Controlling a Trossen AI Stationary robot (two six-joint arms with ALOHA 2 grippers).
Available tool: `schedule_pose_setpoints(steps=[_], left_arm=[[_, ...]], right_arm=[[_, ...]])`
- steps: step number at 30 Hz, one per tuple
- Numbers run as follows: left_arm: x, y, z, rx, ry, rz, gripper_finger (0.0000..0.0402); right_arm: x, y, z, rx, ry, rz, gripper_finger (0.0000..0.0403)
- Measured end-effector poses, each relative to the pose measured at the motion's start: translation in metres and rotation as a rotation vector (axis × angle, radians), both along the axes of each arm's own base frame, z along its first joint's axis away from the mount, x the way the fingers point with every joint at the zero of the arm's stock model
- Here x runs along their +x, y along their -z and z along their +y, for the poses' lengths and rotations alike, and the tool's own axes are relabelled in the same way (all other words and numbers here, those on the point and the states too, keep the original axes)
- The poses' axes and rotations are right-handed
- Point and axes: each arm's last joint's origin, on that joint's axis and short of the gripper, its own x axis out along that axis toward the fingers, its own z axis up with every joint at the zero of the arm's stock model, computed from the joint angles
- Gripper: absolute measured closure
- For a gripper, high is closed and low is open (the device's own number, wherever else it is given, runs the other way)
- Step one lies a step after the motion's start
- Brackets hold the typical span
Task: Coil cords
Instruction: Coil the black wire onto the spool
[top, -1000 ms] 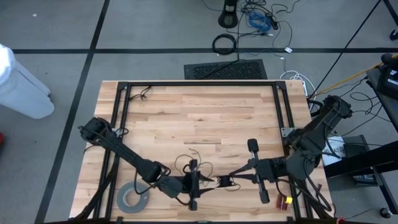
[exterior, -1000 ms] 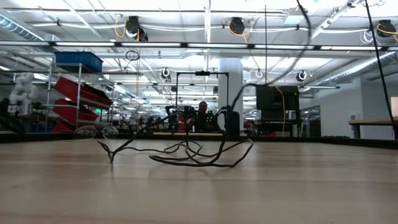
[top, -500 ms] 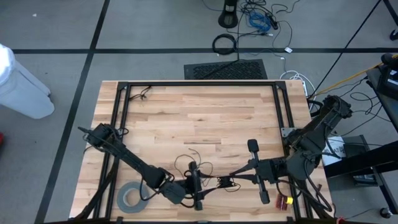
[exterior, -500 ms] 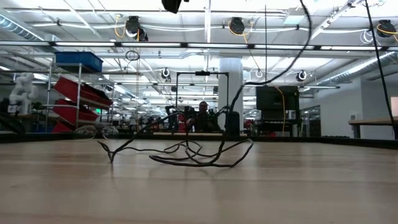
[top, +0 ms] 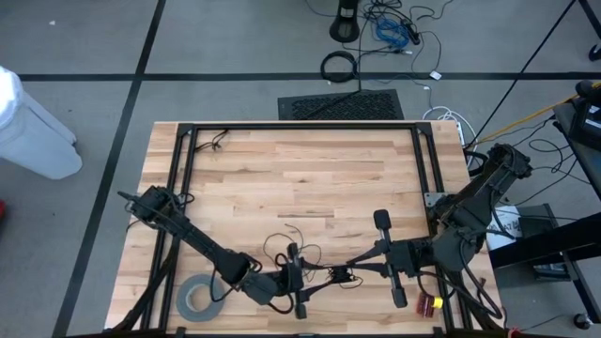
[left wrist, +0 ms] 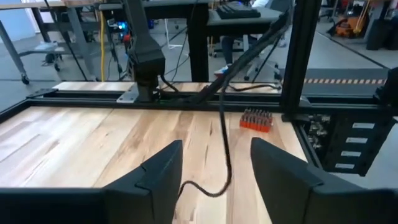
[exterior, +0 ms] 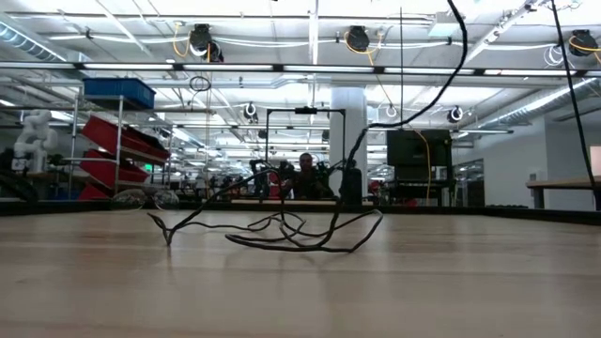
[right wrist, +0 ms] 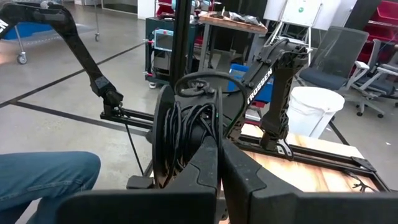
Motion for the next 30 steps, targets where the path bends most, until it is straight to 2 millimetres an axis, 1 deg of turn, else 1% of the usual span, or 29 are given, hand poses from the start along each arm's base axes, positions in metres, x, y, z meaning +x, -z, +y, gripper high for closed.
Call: schedule_pose_setpoints(steps=[10, 16, 17, 19, 21, 23, 26, 30], left_arm=[[0.0, 0.0, 0.001, -0.002, -0.001, 0.0, 0.0308], [0.0, -0.001, 0.002, 0.005, -0.035, -0.003, 0.0383], [-0.001, -0.002, 0.002, 0.005, -0.035, -0.002, 0.0391], [-0.003, -0.008, 0.003, 0.01, -0.035, 0.004, 0.0394], [-0.01, -0.015, 0.005, 0.029, -0.04, 0.034, 0.0394], [-0.02, -0.025, 0.005, 0.041, -0.062, 0.073, 0.0397], [-0.041, -0.042, 0.008, 0.031, -0.101, 0.129, 0.0399], [-0.075, -0.066, 0.012, -0.017, -0.131, 0.178, 0.04]], right_arm=[[0.0, 0.0, 0.0, 0.0, 0.0, 0.0, 0.0403], [0.0, 0.0, 0.0, 0.0, 0.0, 0.0, 0.0403], [0.0, 0.0, 0.0, 0.001, 0.0, 0.0, 0.0403], [0.0, 0.0, 0.0, 0.001, 0.0, 0.0, 0.0403], [0.0, 0.0, 0.0, 0.001, 0.0, 0.002, 0.0403], [0.0, 0.001, 0.0, -0.005, 0.012, 0.006, 0.0403], [0.0, 0.001, 0.0, -0.011, 0.02, 0.011, 0.0403], [0.0, 0.002, 0.0, -0.008, 0.02, 0.012, 0.0403]])
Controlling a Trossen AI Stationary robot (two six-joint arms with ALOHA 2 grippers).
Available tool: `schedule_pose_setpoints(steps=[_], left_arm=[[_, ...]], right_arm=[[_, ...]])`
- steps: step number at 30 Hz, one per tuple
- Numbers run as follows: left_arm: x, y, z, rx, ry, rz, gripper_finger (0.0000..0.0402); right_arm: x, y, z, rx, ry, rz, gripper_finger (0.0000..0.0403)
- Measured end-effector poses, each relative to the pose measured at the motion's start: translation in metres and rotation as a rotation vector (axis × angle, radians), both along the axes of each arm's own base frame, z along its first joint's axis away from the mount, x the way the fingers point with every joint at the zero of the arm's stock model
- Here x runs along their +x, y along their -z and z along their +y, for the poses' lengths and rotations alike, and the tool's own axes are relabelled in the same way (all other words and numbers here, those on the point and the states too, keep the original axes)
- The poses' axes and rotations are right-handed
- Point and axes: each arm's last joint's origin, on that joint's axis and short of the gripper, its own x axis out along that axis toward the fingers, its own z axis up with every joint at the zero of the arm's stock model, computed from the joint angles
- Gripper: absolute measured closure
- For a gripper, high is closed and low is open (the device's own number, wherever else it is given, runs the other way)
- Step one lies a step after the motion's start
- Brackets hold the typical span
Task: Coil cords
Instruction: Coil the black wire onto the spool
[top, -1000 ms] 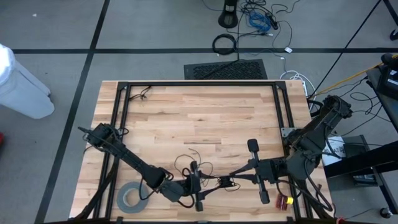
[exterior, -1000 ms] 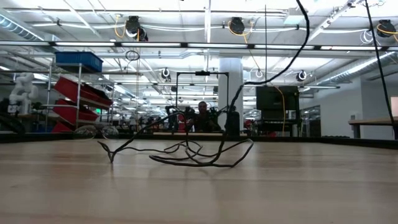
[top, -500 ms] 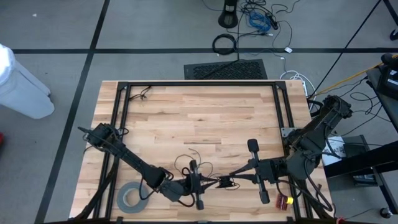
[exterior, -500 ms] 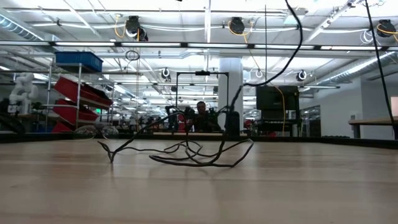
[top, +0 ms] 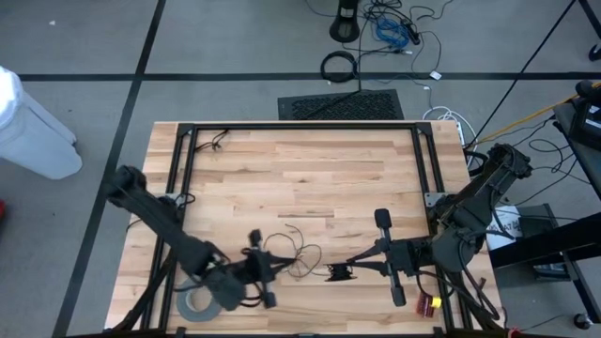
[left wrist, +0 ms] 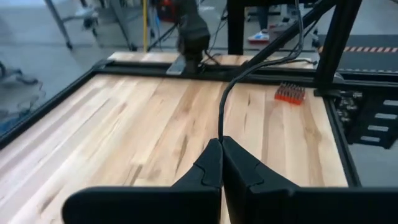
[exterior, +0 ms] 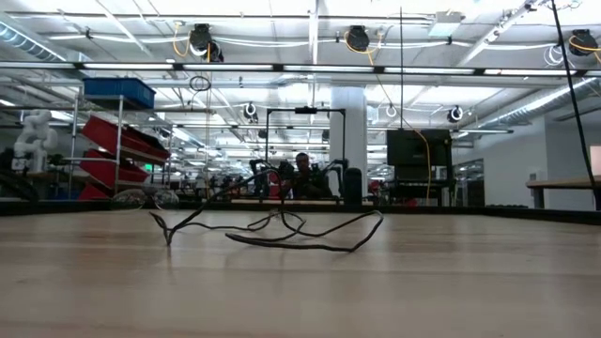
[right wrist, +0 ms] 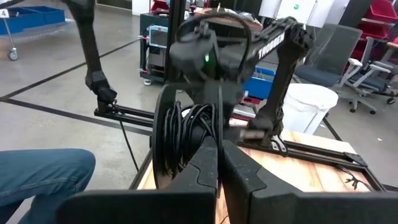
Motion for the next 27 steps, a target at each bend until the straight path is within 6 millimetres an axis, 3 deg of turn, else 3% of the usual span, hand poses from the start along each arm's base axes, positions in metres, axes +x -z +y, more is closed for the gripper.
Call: schedule_pose_setpoints(steps=[6, 12, 27], left_arm=[[-0.045, -0.024, -0.007, -0.016, -0.018, -0.018, 0.04], [-0.072, -0.037, -0.019, -0.004, -0.012, -0.08, 0.0401], [-0.093, -0.046, -0.028, 0.096, -0.045, -0.132, 0.0401]], right_arm=[[0.001, 0.004, -0.001, -0.021, 0.007, 0.032, 0.0403], [0.012, 0.015, -0.006, -0.054, 0.05, 0.087, 0.0403], [0.033, 0.038, -0.02, -0.087, 0.144, 0.225, 0.0403]])
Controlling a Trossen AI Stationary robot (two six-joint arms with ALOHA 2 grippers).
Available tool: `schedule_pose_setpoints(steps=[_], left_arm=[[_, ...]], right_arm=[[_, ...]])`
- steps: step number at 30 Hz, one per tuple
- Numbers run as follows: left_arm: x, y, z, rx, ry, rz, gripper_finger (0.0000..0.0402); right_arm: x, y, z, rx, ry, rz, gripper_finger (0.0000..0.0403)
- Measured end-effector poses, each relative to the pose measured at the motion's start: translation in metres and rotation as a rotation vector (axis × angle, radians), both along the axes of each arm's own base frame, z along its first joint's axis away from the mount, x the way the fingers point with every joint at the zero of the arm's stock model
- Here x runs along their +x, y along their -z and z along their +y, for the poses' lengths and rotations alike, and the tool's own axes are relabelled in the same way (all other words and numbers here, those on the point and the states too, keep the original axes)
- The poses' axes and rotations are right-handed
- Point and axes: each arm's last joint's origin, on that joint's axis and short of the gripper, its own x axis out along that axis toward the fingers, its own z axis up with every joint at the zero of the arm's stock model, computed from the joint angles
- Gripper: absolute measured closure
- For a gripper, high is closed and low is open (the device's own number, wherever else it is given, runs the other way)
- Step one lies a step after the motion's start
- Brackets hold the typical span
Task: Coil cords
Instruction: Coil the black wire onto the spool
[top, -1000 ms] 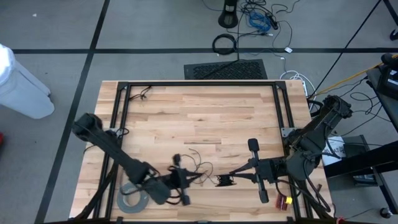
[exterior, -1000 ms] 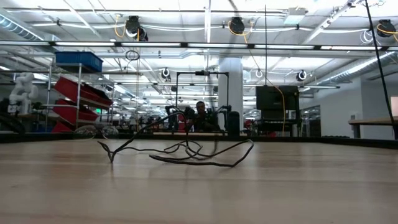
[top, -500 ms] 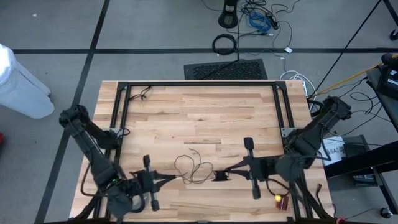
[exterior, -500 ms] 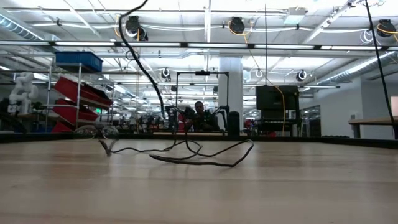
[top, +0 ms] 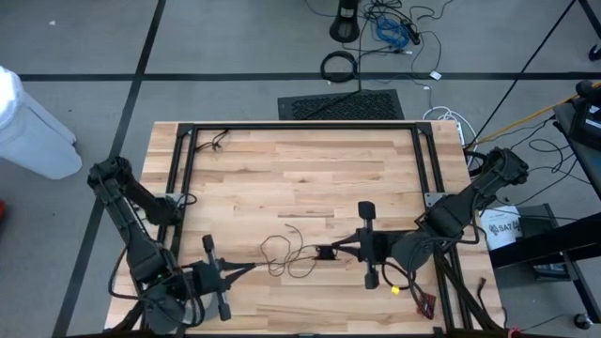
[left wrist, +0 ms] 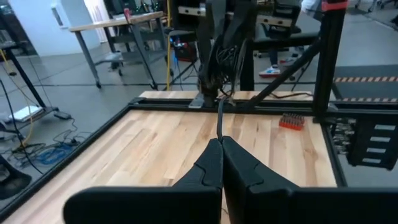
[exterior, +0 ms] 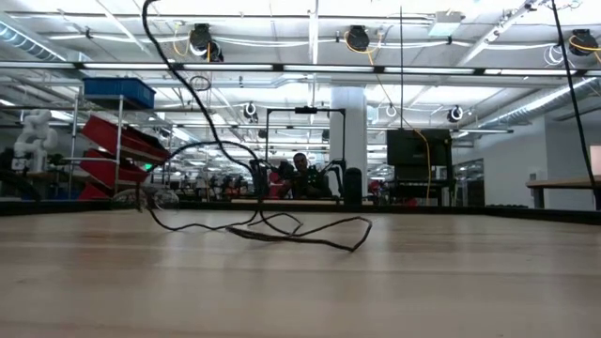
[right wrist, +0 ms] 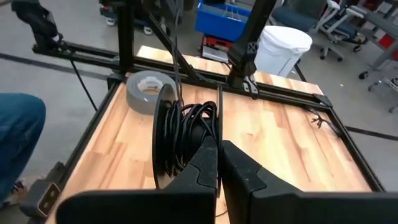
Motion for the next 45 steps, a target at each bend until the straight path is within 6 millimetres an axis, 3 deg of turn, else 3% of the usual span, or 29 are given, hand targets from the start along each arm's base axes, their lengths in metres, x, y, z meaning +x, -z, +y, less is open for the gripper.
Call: schedule_pose_setpoints(steps=[9, 19, 26, 37, 45], left_arm=[[-0.002, -0.015, 0.01, -0.047, -0.01, -0.038, 0.0402], [0.023, -0.02, 0.031, -0.076, -0.085, -0.062, 0.0402], [0.039, -0.035, 0.041, -0.094, -0.089, -0.138, 0.0402], [0.055, -0.034, 0.05, -0.11, -0.019, -0.135, 0.0402], [0.047, -0.023, 0.04, -0.038, 0.07, -0.035, 0.0402]], right_arm=[[0.006, 0.003, 0.0, 0.017, -0.006, 0.007, 0.0403], [0.038, 0.022, -0.004, -0.01, 0.052, 0.01, 0.0403], [0.057, 0.036, -0.01, -0.042, 0.137, 0.02, 0.0403], [0.06, 0.04, -0.013, -0.08, 0.194, 0.02, 0.0403], [0.058, 0.041, -0.01, -0.082, 0.179, 0.029, 0.0403]])
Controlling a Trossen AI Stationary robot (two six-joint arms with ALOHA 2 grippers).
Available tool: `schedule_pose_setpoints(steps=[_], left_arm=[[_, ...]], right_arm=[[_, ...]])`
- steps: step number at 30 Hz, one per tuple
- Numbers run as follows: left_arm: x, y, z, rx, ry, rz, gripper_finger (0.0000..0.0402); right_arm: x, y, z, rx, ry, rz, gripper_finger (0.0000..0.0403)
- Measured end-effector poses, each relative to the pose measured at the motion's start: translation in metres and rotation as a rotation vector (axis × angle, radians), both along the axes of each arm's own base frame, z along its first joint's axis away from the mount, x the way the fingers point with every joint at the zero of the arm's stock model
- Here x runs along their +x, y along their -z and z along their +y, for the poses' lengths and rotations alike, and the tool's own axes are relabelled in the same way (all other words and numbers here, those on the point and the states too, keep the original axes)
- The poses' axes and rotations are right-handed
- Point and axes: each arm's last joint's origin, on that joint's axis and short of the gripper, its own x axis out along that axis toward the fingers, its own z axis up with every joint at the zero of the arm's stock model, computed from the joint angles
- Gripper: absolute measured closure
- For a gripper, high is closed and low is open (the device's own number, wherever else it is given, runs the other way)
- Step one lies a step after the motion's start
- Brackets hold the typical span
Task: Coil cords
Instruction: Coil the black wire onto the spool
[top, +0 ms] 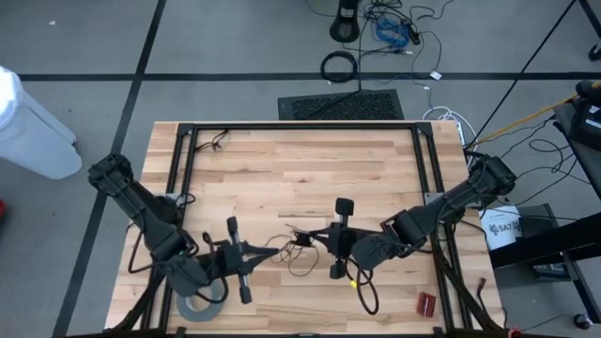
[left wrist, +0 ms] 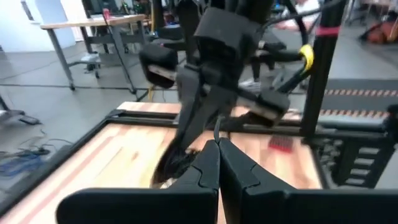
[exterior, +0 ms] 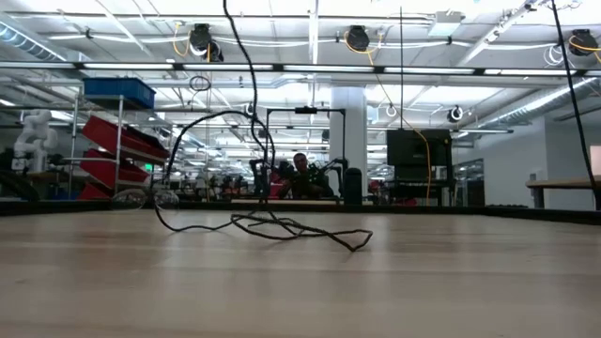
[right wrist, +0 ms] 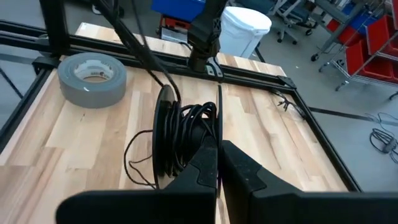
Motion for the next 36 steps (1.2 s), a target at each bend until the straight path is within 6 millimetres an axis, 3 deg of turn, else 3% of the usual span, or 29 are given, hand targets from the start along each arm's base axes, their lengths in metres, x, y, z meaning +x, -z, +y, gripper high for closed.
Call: schedule_pose_setpoints(steps=[6, 17, 26, 29, 36], left_arm=[[-0.009, -0.002, -0.001, 0.097, -0.117, 0.002, 0.0402], [-0.019, -0.005, -0.004, 0.322, -0.091, 0.072, 0.0402], [-0.02, -0.005, -0.003, 0.443, -0.097, 0.111, 0.0402], [-0.019, -0.005, -0.003, 0.392, -0.118, 0.09, 0.0402], [-0.012, -0.008, 0.004, -0.01, -0.195, -0.052, 0.0402]], right_arm=[[-0.001, 0.001, 0.005, 0.051, -0.095, 0.024, 0.0403], [-0.001, 0.002, 0.01, 0.128, -0.26, 0.072, 0.0403], [-0.002, 0.003, 0.01, 0.132, -0.269, 0.091, 0.0403], [-0.003, 0.004, 0.008, 0.132, -0.223, 0.094, 0.0403], [-0.003, 0.004, 0.0, 0.081, 0.066, 0.007, 0.0403]])
